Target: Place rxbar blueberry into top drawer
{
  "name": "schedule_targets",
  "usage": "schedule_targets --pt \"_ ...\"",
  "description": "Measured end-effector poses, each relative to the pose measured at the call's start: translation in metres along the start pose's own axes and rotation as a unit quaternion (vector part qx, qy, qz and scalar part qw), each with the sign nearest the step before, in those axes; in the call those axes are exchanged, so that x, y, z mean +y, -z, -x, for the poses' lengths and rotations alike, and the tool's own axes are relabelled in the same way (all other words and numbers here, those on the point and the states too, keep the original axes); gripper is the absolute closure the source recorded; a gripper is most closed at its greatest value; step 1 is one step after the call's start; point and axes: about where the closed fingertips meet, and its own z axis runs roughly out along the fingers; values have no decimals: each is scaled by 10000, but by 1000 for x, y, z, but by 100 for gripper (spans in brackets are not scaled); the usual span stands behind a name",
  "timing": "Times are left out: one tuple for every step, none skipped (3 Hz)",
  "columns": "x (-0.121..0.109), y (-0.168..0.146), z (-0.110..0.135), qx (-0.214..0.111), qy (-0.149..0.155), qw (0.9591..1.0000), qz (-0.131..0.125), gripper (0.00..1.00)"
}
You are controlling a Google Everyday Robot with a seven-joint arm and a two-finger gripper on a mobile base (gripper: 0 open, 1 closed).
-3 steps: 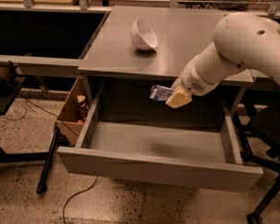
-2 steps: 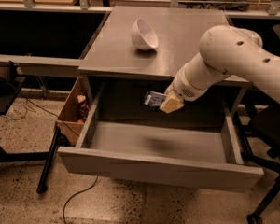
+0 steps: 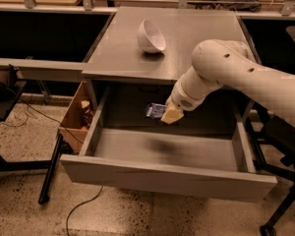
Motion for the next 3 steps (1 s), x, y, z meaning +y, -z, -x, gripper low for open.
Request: schedule_targets --pt "-1 -12 -1 66 28 10000 60 30" --pt "-1 -18 -3 100 6 9999 86 5" --pt "-1 -21 -6 109 -26 9999 95 0"
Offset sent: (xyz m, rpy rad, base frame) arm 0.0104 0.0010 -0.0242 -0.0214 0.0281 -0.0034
